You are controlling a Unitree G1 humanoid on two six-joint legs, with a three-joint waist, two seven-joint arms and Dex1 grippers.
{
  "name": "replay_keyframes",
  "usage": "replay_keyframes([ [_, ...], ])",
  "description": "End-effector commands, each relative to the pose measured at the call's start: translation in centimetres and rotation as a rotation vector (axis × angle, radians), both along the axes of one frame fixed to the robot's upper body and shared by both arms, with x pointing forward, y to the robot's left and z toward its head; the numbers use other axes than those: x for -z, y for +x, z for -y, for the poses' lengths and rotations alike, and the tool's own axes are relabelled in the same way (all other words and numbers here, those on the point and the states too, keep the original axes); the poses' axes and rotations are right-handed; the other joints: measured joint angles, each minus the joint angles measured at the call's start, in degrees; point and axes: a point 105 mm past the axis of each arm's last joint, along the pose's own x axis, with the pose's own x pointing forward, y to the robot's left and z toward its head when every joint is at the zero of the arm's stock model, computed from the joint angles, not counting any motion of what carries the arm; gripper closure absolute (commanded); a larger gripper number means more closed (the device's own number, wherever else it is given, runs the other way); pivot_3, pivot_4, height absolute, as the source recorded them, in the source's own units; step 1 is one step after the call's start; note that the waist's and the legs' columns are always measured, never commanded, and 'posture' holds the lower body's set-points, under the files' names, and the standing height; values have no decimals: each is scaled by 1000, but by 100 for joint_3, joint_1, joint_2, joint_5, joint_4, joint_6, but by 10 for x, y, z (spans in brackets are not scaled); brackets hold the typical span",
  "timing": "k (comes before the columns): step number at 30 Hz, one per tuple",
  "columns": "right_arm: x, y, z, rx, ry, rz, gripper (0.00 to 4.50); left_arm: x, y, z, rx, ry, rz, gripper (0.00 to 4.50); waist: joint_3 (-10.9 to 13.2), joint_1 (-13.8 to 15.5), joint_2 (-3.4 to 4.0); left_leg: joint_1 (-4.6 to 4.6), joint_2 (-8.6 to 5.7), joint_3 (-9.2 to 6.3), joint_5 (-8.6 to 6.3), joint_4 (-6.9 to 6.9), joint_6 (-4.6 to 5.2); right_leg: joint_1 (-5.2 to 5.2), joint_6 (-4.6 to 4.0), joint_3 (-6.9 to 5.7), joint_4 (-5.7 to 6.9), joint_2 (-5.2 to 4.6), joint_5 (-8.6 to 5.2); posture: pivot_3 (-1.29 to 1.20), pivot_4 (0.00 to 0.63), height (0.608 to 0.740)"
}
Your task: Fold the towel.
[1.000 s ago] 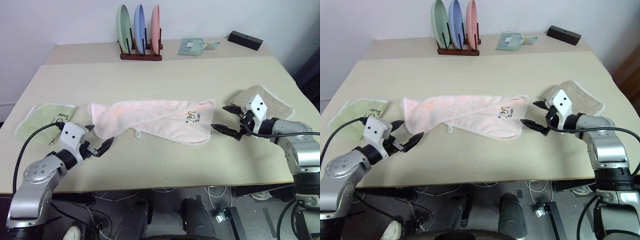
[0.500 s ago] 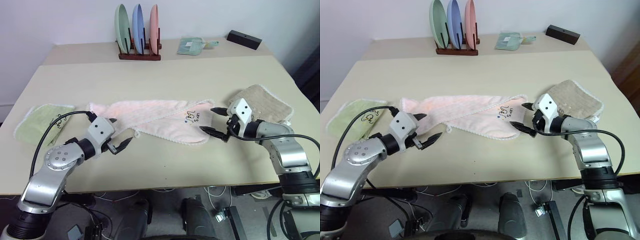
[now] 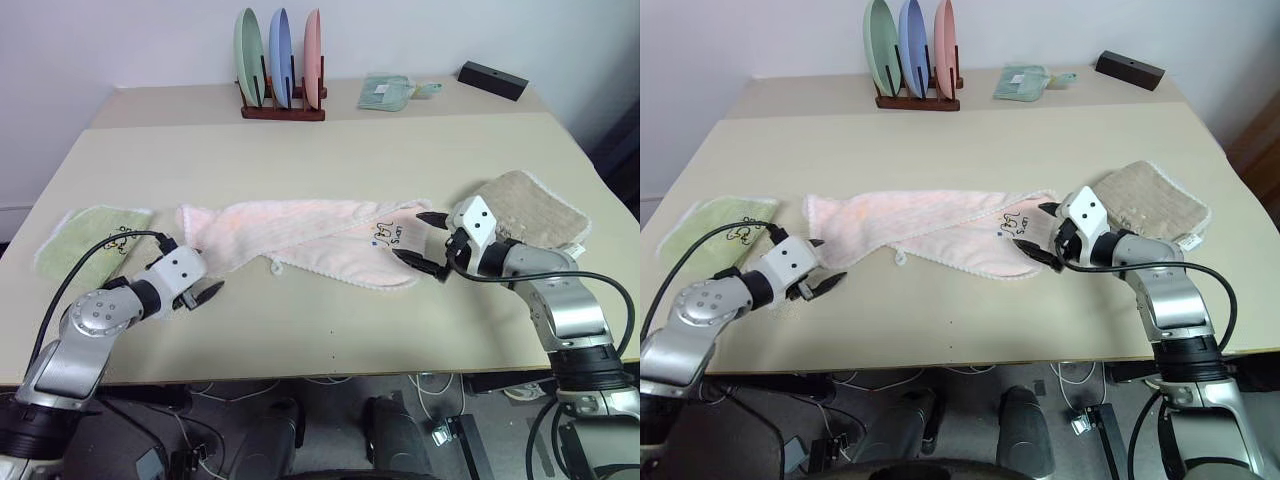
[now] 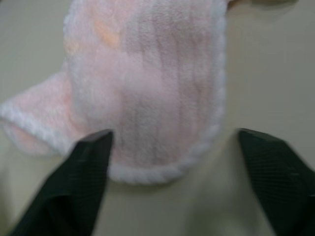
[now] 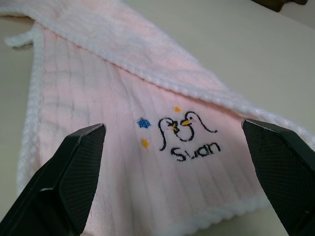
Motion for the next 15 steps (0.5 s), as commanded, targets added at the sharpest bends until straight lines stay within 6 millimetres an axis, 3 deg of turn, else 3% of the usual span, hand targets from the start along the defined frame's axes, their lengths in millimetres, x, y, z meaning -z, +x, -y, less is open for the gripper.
replay_keyframes([
  [1, -19, 1, -4, -10, 14, 74, 0, 3, 13, -8, -34, 33, 31, 2754, 0, -10, 1, 0, 0, 0, 0, 0, 0, -1, 0, 0, 1, 0, 0, 0, 150, 740],
  [4, -24, 2, -4, -6, 10, 88, 0, 2, 16, -5, -23, 34, 48, 4309, 0, -43, -1, 0, 0, 0, 0, -1, 0, -3, 0, 0, 1, 1, 1, 0, 150, 740],
  [9, -20, 12, 13, 44, -194, 121, 0, -13, 13, -7, -61, -52, 89, 4414, 1, -37, -2, -3, -1, 4, 0, -2, 0, -8, 1, 3, 1, -1, 1, 0, 150, 740],
  [15, -26, 45, 28, 106, -322, 188, 0, -29, 0, -12, -106, -121, 129, 4414, 3, -61, -3, -3, 2, 11, 0, -2, 0, -11, 2, 6, 1, 0, 2, 0, 150, 740],
])
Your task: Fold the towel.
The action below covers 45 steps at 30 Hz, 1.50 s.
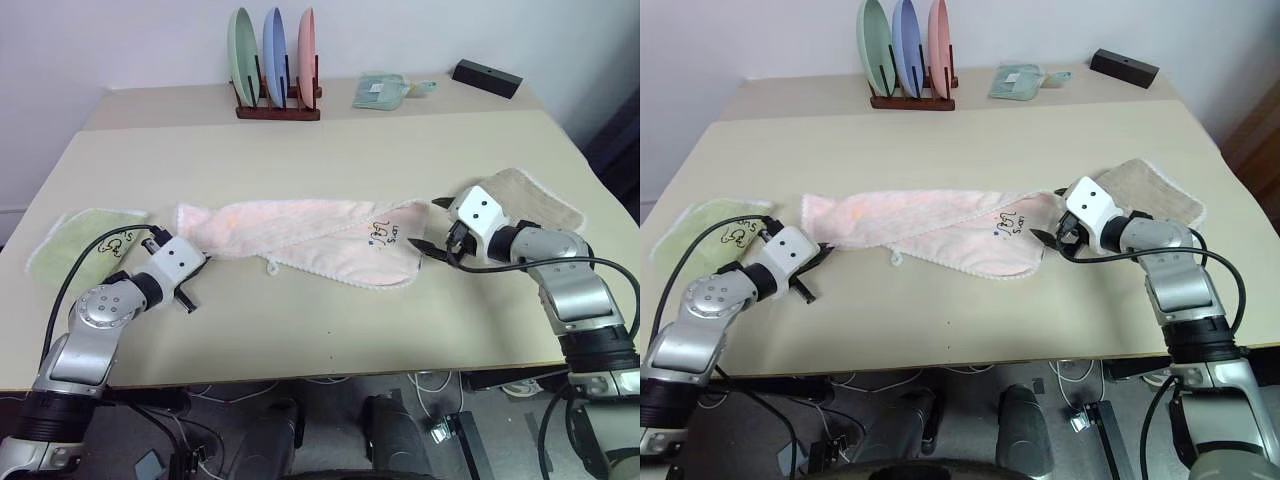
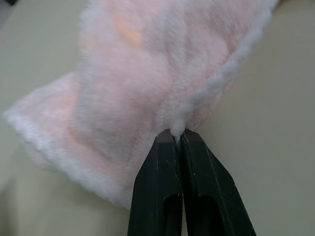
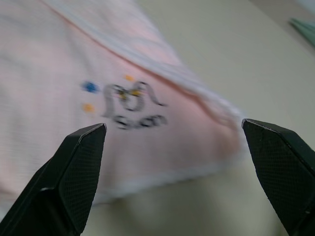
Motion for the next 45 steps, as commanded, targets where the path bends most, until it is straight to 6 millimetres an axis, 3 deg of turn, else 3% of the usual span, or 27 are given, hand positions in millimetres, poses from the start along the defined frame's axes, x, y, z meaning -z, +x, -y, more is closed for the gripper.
replay_keyframes([
  [1, -11, 22, 7, 25, -76, 80, 0, -22, -8, -6, -27, -26, 63, 4414, 0, -16, 1, 0, -1, 5, 0, -1, 0, -2, 0, 5, 1, -1, 1, 0, 150, 740],
  [11, -8, 61, -10, -54, -233, 139, 0, -20, -21, -11, -48, -37, 40, 4414, 2, -28, 1, 2, 4, 20, 0, -2, 0, -7, -3, 17, 0, 5, 5, 0, 150, 740],
  [14, -11, 65, -16, -82, -255, 155, 809, -20, -22, -12, -56, -39, 44, 4500, 2, -27, 1, 1, 4, 22, 0, -5, 0, -11, -3, 20, 1, 6, 5, 0, 150, 740],
  [21, -26, 61, -28, -167, -238, 224, 4420, -14, -26, -13, -66, -38, 30, 4500, 2, -26, 1, 1, 4, 21, 0, -9, 0, -14, -4, 24, 1, 8, 6, 0, 150, 740],
  [26, -45, 60, -26, -174, -235, 282, 4476, -21, -13, -15, -72, -30, 58, 4500, 2, -24, 1, 1, 5, 22, 0, -8, 0, -16, -5, 26, 3, 12, 6, 0, 150, 740],
  [29, -73, 66, -24, -130, -224, 362, 4476, -42, 10, -22, -102, -37, 135, 4500, 2, -17, 2, 1, 7, 20, 3, -6, -5, -17, -7, 27, 5, 19, 9, 0, 150, 740],
  [30, -99, 71, -20, -76, -219, 444, 4476, -67, 31, -28, -142, -39, 225, 4500, 7, -2, 6, 0, 11, 20, 4, -6, -7, -18, -8, 28, 3, 24, 12, 0, 150, 740],
  [33, -154, 77, -15, 32, -207, 613, 4476, -126, 68, -39, -215, -59, 419, 4500, 21, 9, -1, -23, 16, 14, 19, 5, -31, -39, -21, 29, 2, 52, 40, 0, 150, 740],
  [35, -195, 75, -11, 97, -188, 734, 4476, -179, 83, -45, -254, -92, 581, 4500, 21, -1, -6, -38, 25, 13, 25, 6, -42, -53, -30, 28, 0, 67, 50, 0, 150, 740],
  [37, -222, 68, -11, 109, -156, 806, 4476, -218, 85, -48, -259, -137, 685, 4500, 19, -17, -9, -48, 35, 20, 41, 3, -72, -64, -34, 28, -5, 75, 56, 0, 150, 740],
  [40, -235, 58, -18, 28, -121, 813, 4476, -242, 81, -51, -219, -169, 729, 4500, 12, -159, -11, -44, 44, 38, 19, -9, -76, -64, -31, 30, -9, 79, 54, 0, 150, 740],
  [43, -222, 48, -26, -92, -89, 755, 4476, -232, 71, -50, -154, -149, 680, 4500, 14, -288, -9, -44, 47, 65, 7, -10, -62, -70, -28, 35, -13, 76, 52, 0, 150, 740],
  [45, -198, 42, -29, -161, -113, 673, 4476, -207, 61, -50, -112, -111, 602, 4500, 15, -347, -8, -45, 50, 86, 6, -4, -61, -78, -27, 42, -9, 77, 53, 0, 150, 740],
])
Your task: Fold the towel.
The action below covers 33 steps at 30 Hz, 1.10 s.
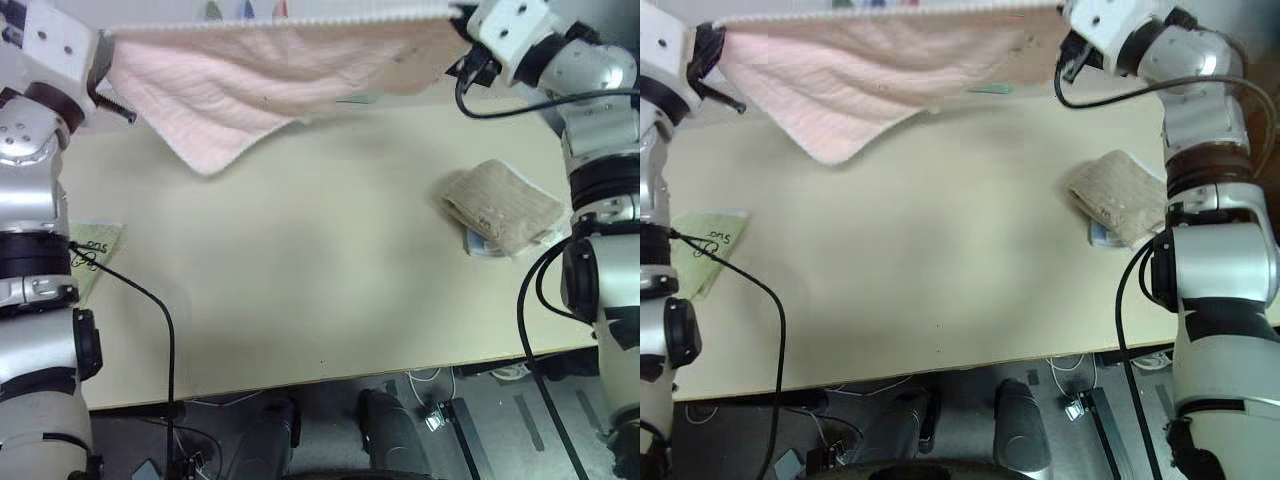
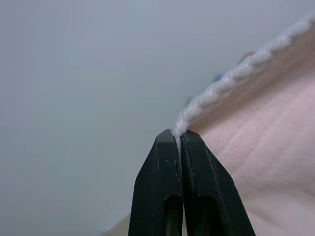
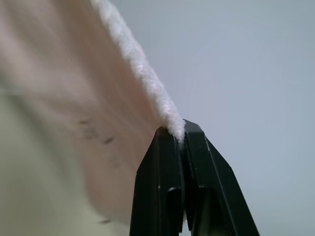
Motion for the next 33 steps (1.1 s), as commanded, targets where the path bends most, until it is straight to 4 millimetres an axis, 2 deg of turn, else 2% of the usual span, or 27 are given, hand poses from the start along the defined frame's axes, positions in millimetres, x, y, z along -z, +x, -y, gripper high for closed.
replay_keyframes([
  [1, 13, -21, -6, -114, -55, -60, 4476, 19, -25, -5, 48, 66, -65, 4500, 1, -32, 1, 1, 3, 10, -1, 0, 1, -4, 0, 8, 5, 1, 0, 0, 150, 740],
  [4, 77, -46, -6, -205, -124, -298, 4476, 72, -56, -9, 83, 70, -243, 4500, 1, -16, 3, 2, 21, 19, -5, 4, 7, -16, -1, 20, 14, 9, 0, 0, 150, 740],
  [6, 109, -70, -2, -244, -149, -454, 4476, 101, -84, -5, 127, 82, -362, 4500, 1, 16, 1, -12, 36, 26, -6, 9, 9, -37, -2, 34, 13, 10, 0, 0, 150, 740],
  [11, 147, -122, 12, -286, -168, -761, 4476, 136, -143, 8, 220, 32, -597, 4500, 7, 184, 6, -33, 41, 40, -29, 33, 50, -60, -4, 60, 16, 12, 18, 0, 150, 740],
  [13, 158, -140, 17, -304, -184, -864, 4476, 142, -160, 11, 239, 18, -668, 4500, 6, 256, 5, -18, 49, 47, -29, 35, 49, -37, -8, 59, 4, 19, 19, 0, 150, 740],
  [16, 160, -149, 19, -309, -167, -920, 4476, 150, -174, 12, 250, -16, -755, 4500, 5, 348, 0, 63, 64, 76, -36, 28, 56, 50, -17, 56, -17, 21, -6, 0, 150, 740],
  [17, 160, -147, 20, -302, -159, -917, 4476, 154, -176, 11, 253, -14, -785, 4500, 4, 346, -2, 62, 81, 84, -37, 30, 56, 54, -15, 53, -21, 23, -15, 0, 150, 740],
  [21, 160, -133, 21, -266, -135, -876, 4476, 157, -167, 6, 230, -7, -786, 4500, 4, 359, -2, 56, 92, 114, -37, 30, 57, 51, -40, 50, -27, 21, 1, 0, 150, 740],
  [24, 160, -105, 19, -212, -120, -800, 4476, 163, -140, -1, 184, 60, -749, 4500, 2, 352, -4, 55, 93, 119, -36, 29, 56, 47, -40, 49, -31, 23, 6, 0, 150, 740],
  [28, 159, -73, 19, -155, -106, -735, 4476, 161, -103, -9, 150, 35, -671, 4500, 3, 341, -6, 50, 95, 132, -35, 25, 55, 39, -26, 49, -39, 30, 23, 0, 150, 740],
  [33, 167, -38, 19, -83, -107, -698, 4476, 171, -67, -12, 142, 61, -653, 4500, 2, 322, -6, 48, 91, 134, -34, 18, 52, 32, -13, 51, -49, 40, 52, 0, 150, 740],
])
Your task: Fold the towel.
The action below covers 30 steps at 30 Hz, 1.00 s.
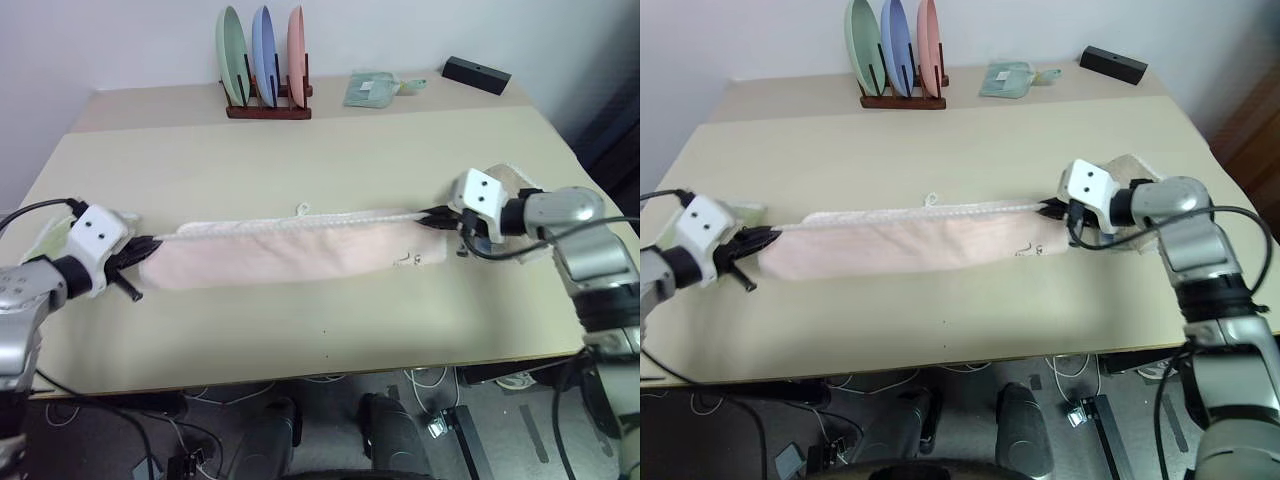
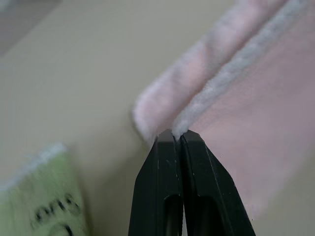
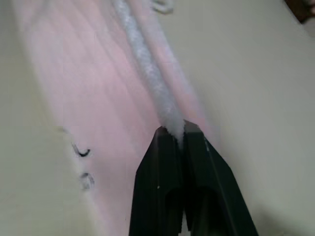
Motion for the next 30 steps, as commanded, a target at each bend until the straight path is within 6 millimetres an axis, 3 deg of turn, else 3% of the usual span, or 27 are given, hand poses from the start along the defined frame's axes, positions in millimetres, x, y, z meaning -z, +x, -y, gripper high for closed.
replay_keyframes([
  [1, -2, 19, 5, 53, -14, 54, 4476, 6, 16, -5, -13, 36, 16, 4500, 0, -6, 0, -1, 0, 0, 1, -1, -1, -2, 0, 0, -2, 1, 0, 0, 150, 740],
  [11, 9, 38, 3, 96, 2, 58, 4476, 20, 38, -3, -19, 10, 24, 4500, 1, -28, 0, -2, 0, 1, 5, -1, -9, -6, -1, 4, 0, 9, 1, 0, 150, 740],
  [13, 10, 39, 4, 108, 15, 44, 4500, 18, 40, -5, -35, -19, 34, 3902, 1, -29, 0, -2, 0, 1, 4, -1, -7, -6, -1, 5, 1, 9, 1, 0, 150, 740],
  [14, 7, 40, 5, 113, 19, 56, 4228, 17, 41, -6, -48, -26, 43, 3613, 1, -29, 0, -2, 0, 0, 3, -1, -5, -6, -1, 5, 2, 11, 2, 0, 150, 740],
  [16, 2, 41, 6, 122, 22, 88, 3543, 14, 42, -10, -79, -25, 69, 2613, 1, -28, 0, -2, 0, -1, 3, -1, -5, -6, -1, 6, 2, 12, 2, 0, 150, 740],
  [19, -2, 41, 9, 133, 16, 133, 2088, 7, 45, -21, -172, -39, 140, 1057, 1, -26, 0, -2, 0, -2, 3, 0, -5, -6, -1, 7, 3, 12, 2, 0, 150, 740],
  [21, -6, 40, 12, 140, 5, 177, 2069, -3, 45, -27, -245, -109, 207, 114, 0, -25, 0, -2, 1, -2, 3, 0, -5, -7, 0, 9, 5, 12, 2, 0, 150, 740],
  [26, -16, 30, 22, 158, 4, 224, 2069, -11, 33, -26, -276, -136, 274, 114, 0, -21, 0, -3, 2, -1, 4, 0, -8, -8, 0, 13, 6, 12, 2, 0, 150, 740],
  [29, -32, 12, 26, 168, 118, 192, 2069, -24, 21, -24, -287, -198, 327, 114, 0, -8, 0, -2, 3, -1, 3, 0, -5, -9, 0, 16, 6, 12, 2, 0, 150, 740],
  [30, -35, 4, 24, 161, 179, 160, 1547, -29, 17, -22, -284, -218, 347, 58, 0, -1, 0, -4, 7, -3, 2, 0, -4, -9, 0, 17, 6, 12, 2, 0, 150, 740],
])
